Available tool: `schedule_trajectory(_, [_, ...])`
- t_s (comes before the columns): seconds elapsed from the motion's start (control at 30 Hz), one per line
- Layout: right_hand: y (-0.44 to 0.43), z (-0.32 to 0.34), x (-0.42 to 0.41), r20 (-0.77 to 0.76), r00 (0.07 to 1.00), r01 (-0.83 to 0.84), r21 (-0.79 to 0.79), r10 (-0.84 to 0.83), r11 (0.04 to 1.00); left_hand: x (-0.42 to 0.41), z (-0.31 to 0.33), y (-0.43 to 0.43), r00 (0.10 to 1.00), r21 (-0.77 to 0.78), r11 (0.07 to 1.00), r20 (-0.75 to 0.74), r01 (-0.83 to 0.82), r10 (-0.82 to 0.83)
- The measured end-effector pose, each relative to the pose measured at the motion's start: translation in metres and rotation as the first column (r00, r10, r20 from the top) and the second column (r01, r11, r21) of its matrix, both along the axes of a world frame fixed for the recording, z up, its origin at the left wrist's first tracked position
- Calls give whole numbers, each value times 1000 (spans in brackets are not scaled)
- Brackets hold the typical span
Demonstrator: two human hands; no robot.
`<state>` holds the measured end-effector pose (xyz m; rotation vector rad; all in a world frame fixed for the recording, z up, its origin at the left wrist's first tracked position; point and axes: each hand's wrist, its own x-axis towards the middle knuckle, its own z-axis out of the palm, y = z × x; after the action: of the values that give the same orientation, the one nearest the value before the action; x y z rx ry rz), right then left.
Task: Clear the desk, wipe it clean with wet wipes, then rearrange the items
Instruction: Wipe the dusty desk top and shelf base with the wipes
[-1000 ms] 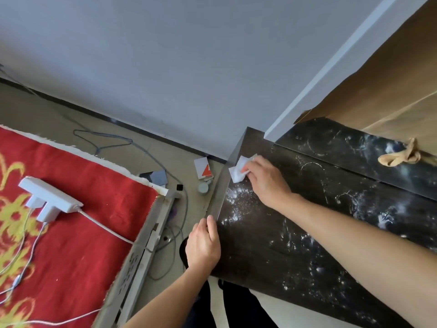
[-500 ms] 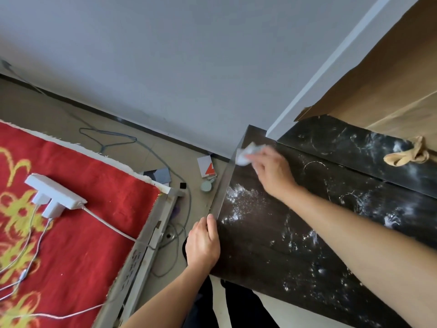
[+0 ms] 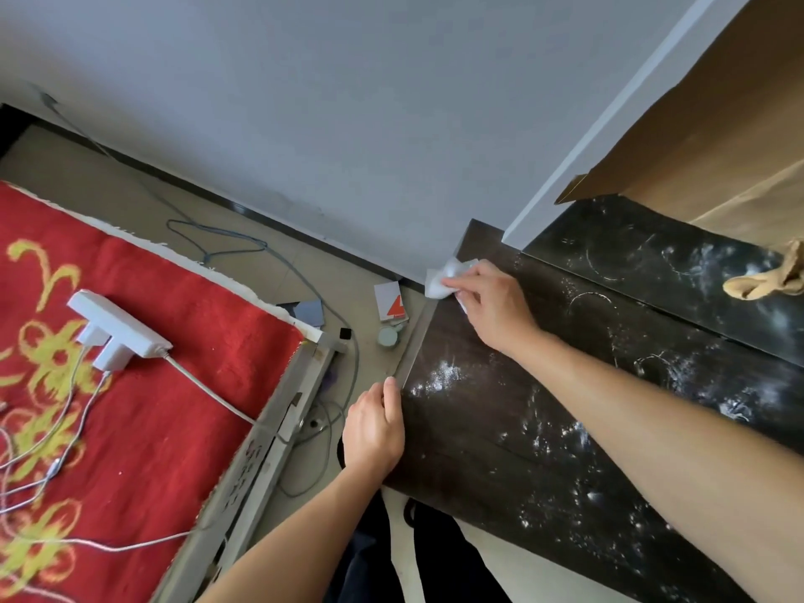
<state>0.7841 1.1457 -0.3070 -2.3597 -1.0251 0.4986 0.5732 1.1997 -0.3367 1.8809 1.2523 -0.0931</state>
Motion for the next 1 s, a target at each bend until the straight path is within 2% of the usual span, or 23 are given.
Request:
schedule_trajectory(0.07, [1,-3,-17,0,998,-59,5,59,998,0,1,0,1000,8,1000,5,-1,1])
schedule_trajectory(0.17, [-46,5,-55,-56,958,-280,-4,280,960,0,2,0,1000,-42,999,-10,-2,2])
schedule_trajectory(0.23, [-76,19,-66,-185,911,-387,-70,369,919,-3,1,2,999,-141,990,-36,-29,24])
schedule_trajectory(0.3, [-79,26,-49,-271,893,-411,-175,358,894,-9,1,6,996,-242,967,-61,-72,59])
schedule_trajectory(0.37, [-59,24,-23,-215,945,-291,-199,248,936,-20,-1,6,994,-313,945,-72,-98,79])
schedule_trajectory(0.43, [-29,15,-6,-95,994,-64,-108,53,992,-30,-3,3,991,-356,925,-64,-135,120])
schedule_trajectory(0.5, [-7,6,-17,-44,998,45,-59,-48,997,-38,-6,0,984,-380,908,-45,-177,172])
schedule_trajectory(0.57, [-8,2,-47,-33,998,-54,-34,53,998,-40,-5,-1,979,-389,899,-39,-200,202])
schedule_trajectory(0.67, [-54,4,-88,-35,935,-354,21,354,935,-40,-3,0,972,-409,885,-35,-224,230])
schedule_trajectory(0.73, [-82,9,-96,-149,863,-487,13,483,873,-43,-1,0,973,-441,871,-32,-218,227])
schedule_trajectory(0.77, [-86,12,-90,-205,850,-497,-9,485,868,-45,0,0,977,-449,870,-36,-202,208])
schedule_trajectory(0.83, [-72,11,-71,-199,894,-419,-50,402,906,-50,-3,3,986,-451,877,-38,-163,164])
schedule_trajectory(0.9, [-44,7,-54,-130,978,-172,-71,162,982,-52,-6,6,992,-451,885,-25,-119,120])
schedule_trajectory(0.97, [-19,2,-54,-76,991,114,-10,-114,993,-54,-12,10,996,-459,885,-16,-85,87])
schedule_trajectory(1.0, [-14,0,-62,-71,983,171,23,-170,985,-55,-14,13,997,-467,882,-17,-69,69])
